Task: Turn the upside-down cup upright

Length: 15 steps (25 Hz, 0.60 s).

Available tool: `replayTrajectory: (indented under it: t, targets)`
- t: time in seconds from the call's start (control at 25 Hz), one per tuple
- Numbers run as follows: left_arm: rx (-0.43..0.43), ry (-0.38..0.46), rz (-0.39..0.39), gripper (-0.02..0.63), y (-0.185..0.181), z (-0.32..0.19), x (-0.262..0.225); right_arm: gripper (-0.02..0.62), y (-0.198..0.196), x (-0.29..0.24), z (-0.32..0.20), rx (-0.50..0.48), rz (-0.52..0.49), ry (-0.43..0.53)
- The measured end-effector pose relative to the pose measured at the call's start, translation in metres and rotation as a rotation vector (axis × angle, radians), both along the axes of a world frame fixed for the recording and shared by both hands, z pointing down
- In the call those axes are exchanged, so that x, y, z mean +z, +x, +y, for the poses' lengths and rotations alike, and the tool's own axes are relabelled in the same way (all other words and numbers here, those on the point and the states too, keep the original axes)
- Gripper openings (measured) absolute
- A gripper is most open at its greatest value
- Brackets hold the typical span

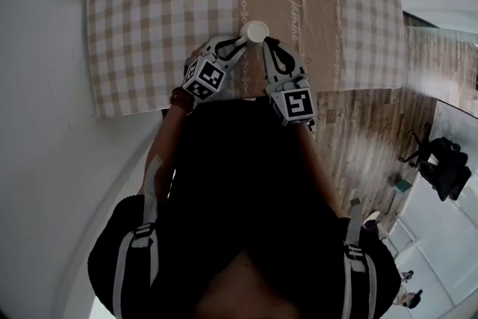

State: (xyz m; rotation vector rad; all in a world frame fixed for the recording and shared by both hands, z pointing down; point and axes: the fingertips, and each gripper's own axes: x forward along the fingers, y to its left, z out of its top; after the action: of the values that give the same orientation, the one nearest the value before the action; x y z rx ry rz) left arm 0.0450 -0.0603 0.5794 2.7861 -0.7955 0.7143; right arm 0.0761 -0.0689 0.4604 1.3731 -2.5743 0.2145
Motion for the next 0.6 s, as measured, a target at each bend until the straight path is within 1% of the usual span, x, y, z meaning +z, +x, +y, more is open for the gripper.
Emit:
replayTrajectory:
  t: [0.2, 0.44, 0.6]
  targets:
    - [-0.026, -0.026, 0.024, 0.067, 0.002, 0.001, -0.001, 0.003, 0.005, 0.003, 0.0, 0.008, 0.004, -0.019]
    - [-0.034, -0.046, 0.059, 0.066, 0.002, 0.001, -0.003, 0.003, 0.013, 0.012, 0.001, 0.036, 0.002, -0.04]
    - [-0.044, -0.047, 0.066, 0.064, 0.001, 0.0, -0.004, 0.003, 0.016, 0.012, 0.001, 0.043, -0.001, -0.045]
